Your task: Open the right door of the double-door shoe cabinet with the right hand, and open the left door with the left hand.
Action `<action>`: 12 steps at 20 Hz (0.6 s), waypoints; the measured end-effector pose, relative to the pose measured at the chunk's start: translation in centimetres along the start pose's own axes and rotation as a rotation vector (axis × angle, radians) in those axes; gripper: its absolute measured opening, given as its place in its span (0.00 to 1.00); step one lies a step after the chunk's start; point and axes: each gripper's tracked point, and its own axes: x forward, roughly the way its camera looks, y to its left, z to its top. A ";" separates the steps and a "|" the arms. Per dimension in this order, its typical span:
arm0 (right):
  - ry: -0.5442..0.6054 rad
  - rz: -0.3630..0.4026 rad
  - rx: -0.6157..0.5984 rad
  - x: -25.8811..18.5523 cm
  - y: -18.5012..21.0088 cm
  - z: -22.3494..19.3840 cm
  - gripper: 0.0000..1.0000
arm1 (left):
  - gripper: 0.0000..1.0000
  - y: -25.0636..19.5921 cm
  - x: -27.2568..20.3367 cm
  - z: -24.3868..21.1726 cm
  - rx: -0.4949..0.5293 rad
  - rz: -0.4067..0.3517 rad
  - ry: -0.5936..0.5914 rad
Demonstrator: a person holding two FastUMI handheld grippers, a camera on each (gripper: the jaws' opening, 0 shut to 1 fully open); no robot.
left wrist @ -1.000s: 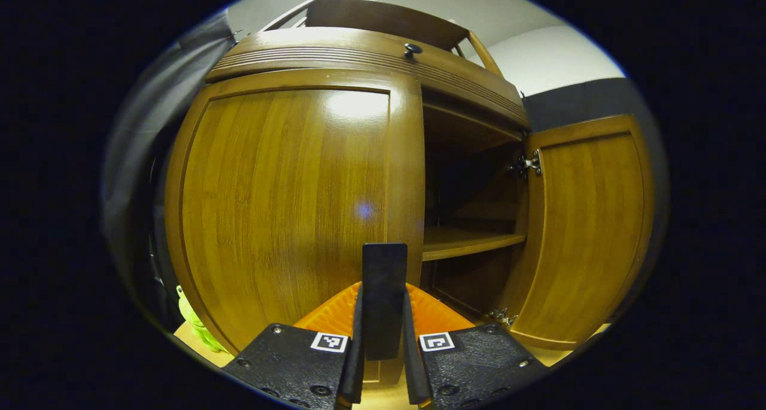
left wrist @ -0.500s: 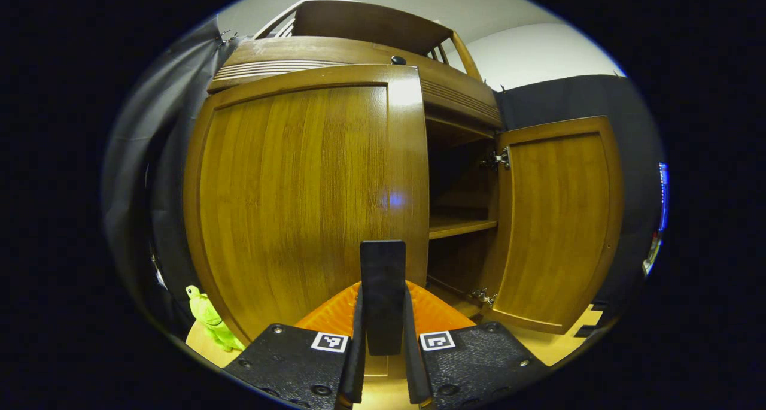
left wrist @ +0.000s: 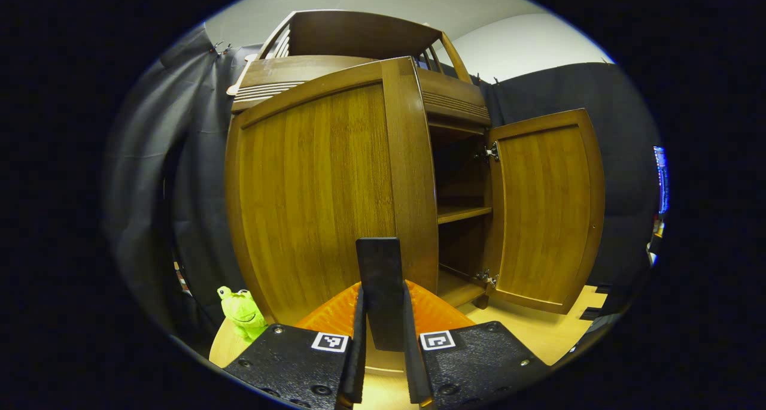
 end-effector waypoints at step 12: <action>-0.045 -0.018 0.021 0.0 0.2 1.2 0.96 | 0.29 0.4 -0.5 0.4 -0.028 0.039 -0.026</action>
